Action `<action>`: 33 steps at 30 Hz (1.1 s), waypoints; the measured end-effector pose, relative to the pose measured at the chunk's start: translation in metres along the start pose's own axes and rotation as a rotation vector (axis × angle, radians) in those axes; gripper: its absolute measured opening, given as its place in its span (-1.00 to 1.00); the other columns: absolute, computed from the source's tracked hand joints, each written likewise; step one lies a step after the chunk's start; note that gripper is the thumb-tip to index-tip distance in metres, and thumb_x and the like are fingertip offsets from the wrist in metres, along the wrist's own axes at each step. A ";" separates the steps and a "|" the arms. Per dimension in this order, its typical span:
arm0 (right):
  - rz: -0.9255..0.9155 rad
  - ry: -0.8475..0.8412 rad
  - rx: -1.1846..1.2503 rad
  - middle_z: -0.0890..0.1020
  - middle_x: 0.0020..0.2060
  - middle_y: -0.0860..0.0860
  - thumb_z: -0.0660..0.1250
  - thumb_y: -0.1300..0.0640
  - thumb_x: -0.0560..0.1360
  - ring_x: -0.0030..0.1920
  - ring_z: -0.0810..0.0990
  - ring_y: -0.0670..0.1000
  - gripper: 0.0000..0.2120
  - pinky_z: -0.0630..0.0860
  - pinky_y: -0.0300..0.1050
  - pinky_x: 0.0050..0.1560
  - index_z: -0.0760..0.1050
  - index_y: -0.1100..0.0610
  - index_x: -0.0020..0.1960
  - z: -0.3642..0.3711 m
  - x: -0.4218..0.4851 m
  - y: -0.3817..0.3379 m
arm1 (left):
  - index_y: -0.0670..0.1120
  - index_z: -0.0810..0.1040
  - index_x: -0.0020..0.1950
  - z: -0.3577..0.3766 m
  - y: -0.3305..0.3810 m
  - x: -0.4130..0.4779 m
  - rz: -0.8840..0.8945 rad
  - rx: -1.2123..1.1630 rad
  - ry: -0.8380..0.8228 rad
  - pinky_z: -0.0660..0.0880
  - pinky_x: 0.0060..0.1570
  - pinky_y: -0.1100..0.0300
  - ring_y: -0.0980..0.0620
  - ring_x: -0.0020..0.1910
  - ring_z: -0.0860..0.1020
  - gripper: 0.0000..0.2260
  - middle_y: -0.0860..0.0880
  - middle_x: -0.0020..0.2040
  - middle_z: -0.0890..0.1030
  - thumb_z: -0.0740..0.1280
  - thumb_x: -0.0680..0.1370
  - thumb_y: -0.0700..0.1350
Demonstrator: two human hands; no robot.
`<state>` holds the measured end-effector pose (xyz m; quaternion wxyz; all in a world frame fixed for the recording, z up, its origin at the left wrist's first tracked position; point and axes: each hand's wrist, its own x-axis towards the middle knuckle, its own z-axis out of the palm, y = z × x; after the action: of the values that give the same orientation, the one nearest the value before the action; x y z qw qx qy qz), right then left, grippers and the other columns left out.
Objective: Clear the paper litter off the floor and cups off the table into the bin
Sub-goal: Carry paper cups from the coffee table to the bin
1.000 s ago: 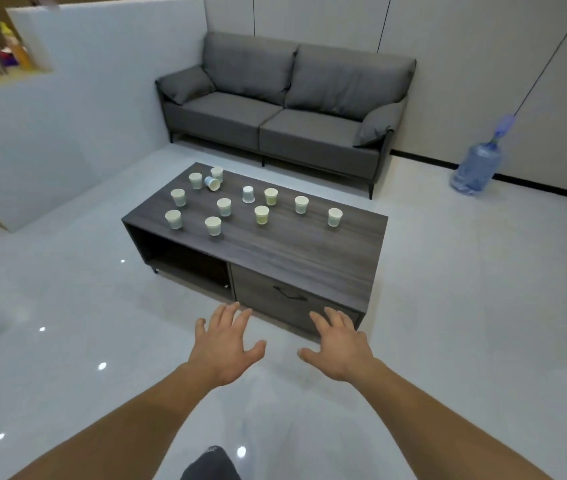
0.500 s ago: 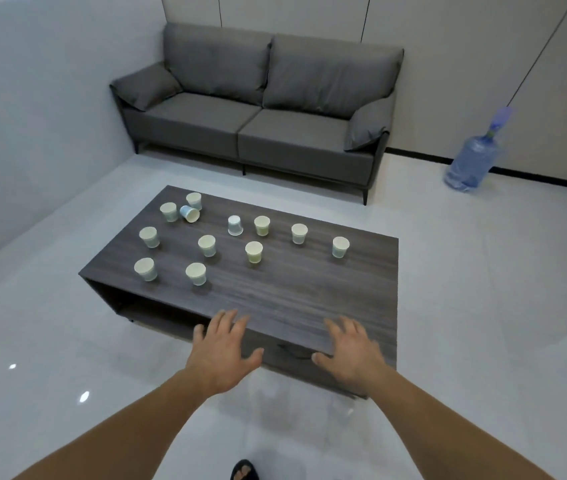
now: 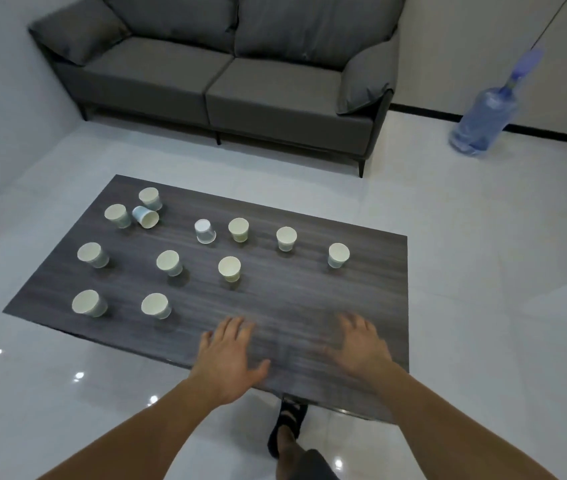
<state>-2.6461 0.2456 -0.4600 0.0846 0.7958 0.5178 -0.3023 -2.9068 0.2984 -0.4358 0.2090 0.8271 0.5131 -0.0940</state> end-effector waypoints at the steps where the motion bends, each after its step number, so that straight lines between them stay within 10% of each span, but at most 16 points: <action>1: 0.008 -0.006 0.000 0.08 0.55 0.04 0.22 -0.31 0.51 0.52 0.08 0.16 -0.23 0.30 0.23 0.39 0.03 -0.01 0.57 -0.006 0.024 0.001 | 0.07 0.03 0.54 0.000 0.002 0.021 0.002 -0.006 -0.015 -0.01 0.48 -0.11 0.02 0.53 -0.01 -0.26 0.04 0.55 0.07 0.10 0.46 0.38; 19: 0.087 0.062 -0.055 0.02 0.55 0.04 0.40 -0.14 0.46 0.46 0.16 0.25 -0.20 0.35 0.17 0.31 0.04 -0.08 0.55 -0.025 0.347 0.032 | 0.04 0.06 0.53 0.106 -0.015 0.289 0.009 -0.193 -0.063 0.10 0.45 -0.01 0.00 0.48 0.14 -0.19 0.01 0.51 0.18 0.29 0.40 0.30; 33: -0.221 -0.104 0.319 0.50 0.33 -0.04 0.44 -0.26 0.38 0.28 0.50 0.02 -0.17 0.43 -0.10 0.25 0.19 -0.05 0.52 0.005 0.298 -0.075 | -0.02 0.14 0.53 0.098 -0.055 0.309 0.089 -0.532 -0.024 0.24 0.40 0.15 0.03 0.42 0.26 -0.15 0.01 0.44 0.32 0.47 0.35 0.12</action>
<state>-2.6303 0.5075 -0.6199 -0.0497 0.7207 0.5425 -0.4288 -2.8092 0.5269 -0.6517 0.4291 0.7638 0.4803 0.0436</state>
